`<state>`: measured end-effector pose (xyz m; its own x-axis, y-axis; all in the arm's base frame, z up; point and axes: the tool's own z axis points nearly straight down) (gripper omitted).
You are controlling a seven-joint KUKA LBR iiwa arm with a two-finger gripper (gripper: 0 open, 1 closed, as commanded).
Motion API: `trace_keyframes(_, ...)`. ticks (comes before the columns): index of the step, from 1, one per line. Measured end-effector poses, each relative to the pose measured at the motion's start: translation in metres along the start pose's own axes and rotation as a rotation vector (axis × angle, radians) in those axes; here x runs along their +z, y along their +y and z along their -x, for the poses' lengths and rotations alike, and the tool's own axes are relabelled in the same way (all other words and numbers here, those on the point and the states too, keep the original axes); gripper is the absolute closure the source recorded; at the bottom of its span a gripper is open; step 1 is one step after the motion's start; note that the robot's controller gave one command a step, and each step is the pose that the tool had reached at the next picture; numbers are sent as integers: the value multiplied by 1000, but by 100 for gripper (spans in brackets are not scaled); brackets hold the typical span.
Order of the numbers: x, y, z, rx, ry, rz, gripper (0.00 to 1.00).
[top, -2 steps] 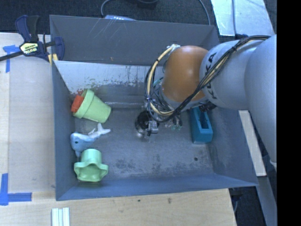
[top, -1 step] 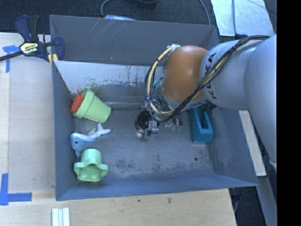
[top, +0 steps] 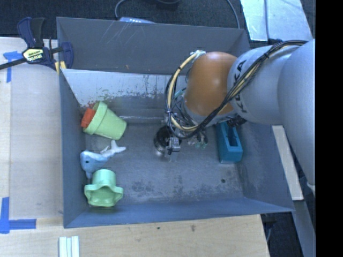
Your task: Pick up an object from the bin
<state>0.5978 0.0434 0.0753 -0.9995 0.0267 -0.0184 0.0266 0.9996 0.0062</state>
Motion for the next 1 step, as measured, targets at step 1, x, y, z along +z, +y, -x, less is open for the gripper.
trace_keyframes(1,0,0,0,0,0,0,100)
